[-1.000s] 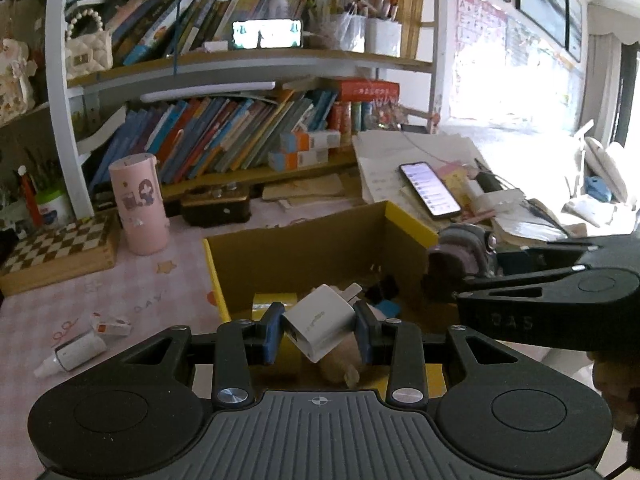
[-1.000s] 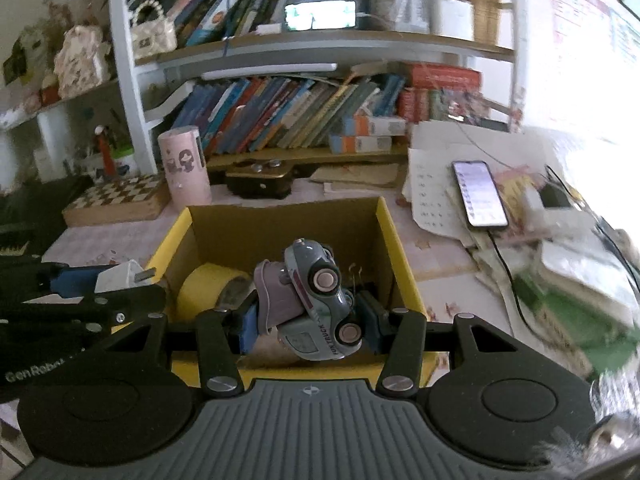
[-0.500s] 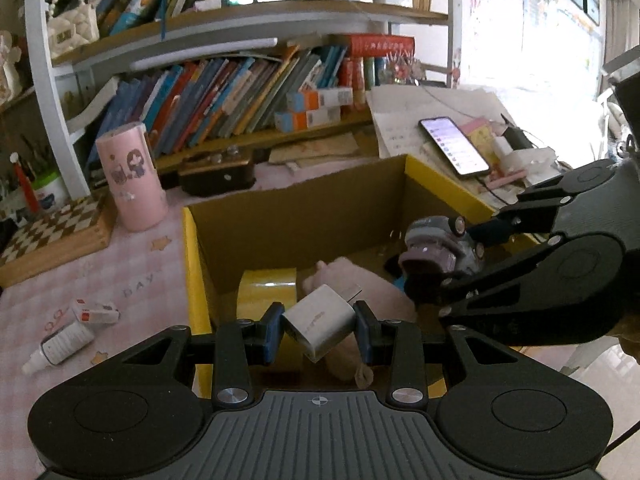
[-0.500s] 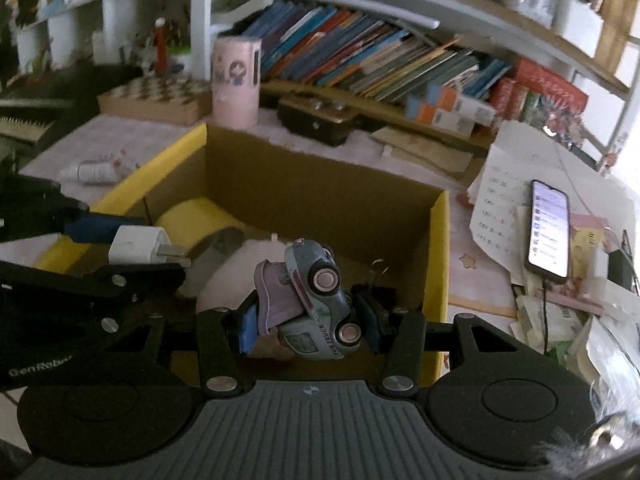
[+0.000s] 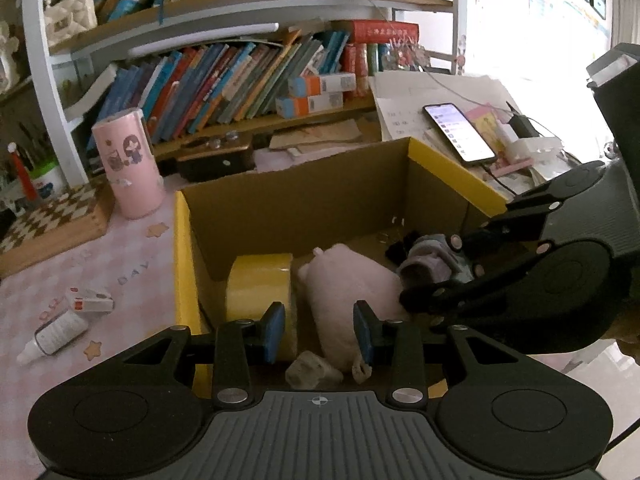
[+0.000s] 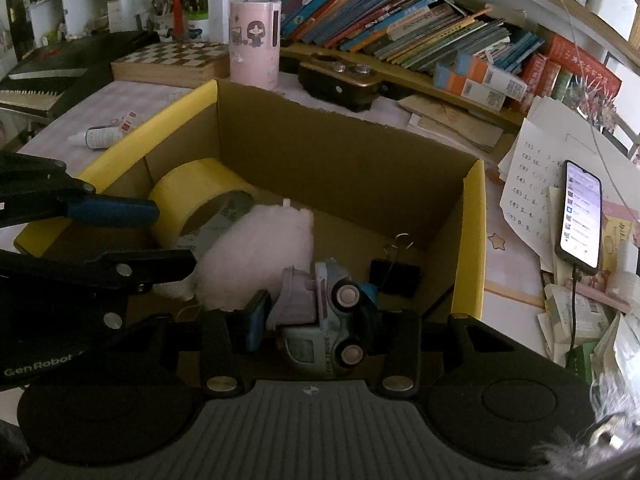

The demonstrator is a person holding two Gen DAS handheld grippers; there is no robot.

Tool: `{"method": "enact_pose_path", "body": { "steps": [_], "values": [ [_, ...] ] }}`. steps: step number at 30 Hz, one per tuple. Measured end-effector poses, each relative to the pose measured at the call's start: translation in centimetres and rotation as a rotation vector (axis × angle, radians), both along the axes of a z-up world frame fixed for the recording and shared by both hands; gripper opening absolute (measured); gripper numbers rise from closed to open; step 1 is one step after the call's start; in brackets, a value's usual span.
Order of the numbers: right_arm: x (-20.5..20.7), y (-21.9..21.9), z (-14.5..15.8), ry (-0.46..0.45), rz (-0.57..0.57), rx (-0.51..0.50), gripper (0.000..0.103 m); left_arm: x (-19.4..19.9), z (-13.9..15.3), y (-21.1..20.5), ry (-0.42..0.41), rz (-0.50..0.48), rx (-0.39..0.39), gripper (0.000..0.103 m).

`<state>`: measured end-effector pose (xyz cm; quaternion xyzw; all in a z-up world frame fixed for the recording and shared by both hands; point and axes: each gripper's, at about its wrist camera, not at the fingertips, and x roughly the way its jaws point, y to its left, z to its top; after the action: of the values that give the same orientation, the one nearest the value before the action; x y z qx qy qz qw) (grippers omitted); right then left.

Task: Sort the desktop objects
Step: 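Lower the white plug and grey car into the box and open both tools, then withdraw both tools from the box toward the white bottle and stapler box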

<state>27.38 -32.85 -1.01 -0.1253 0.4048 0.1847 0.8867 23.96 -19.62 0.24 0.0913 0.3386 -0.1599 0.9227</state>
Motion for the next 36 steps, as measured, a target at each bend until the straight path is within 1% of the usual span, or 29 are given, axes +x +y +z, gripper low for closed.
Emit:
{"method": "enact_pose_path", "body": {
  "steps": [1,3,5,6,7,9,12,16,22,30,36],
  "values": [
    [-0.1,0.0,0.0,-0.003,-0.004,0.004,0.041,-0.1,0.1,0.0,-0.005,0.003,-0.001,0.040],
    [-0.2,-0.1,0.1,-0.006,-0.015,0.015,0.042,-0.4,0.3,0.3,-0.024,0.016,-0.007,0.049],
    [-0.5,-0.2,0.3,-0.015,-0.026,0.027,0.042,-0.8,0.8,0.6,-0.045,0.023,-0.018,0.055],
    [-0.8,-0.3,0.5,-0.023,-0.032,0.034,0.044,-1.1,1.0,0.8,-0.056,0.027,-0.024,0.059],
    [-1.0,-0.3,0.6,-0.032,-0.038,0.039,0.047,-1.4,1.4,1.0,-0.072,0.035,-0.030,0.062],
    [-1.6,-0.5,1.1,-0.054,-0.054,0.055,0.049,-1.9,2.0,1.4,-0.098,0.047,-0.040,0.070],
    [-2.6,-0.6,1.8,-0.089,-0.074,0.069,0.050,-2.9,2.9,2.0,-0.130,0.072,-0.063,0.075],
    [-4.0,-0.7,2.8,-0.147,-0.108,0.073,0.052,-4.0,3.7,2.9,-0.158,0.096,-0.089,0.078],
    [-6.3,-0.9,3.7,-0.190,-0.190,0.103,0.053,-5.6,4.3,4.7,-0.181,0.099,-0.105,0.080],
    [-9.6,0.3,3.8,-0.184,-0.292,0.124,0.053,-7.4,3.6,8.2,-0.150,0.088,-0.100,0.084],
    [-12.3,2.9,3.0,-0.162,-0.329,0.116,0.054,-9.1,2.6,11.0,-0.113,0.101,-0.113,0.085]
  ]
}}
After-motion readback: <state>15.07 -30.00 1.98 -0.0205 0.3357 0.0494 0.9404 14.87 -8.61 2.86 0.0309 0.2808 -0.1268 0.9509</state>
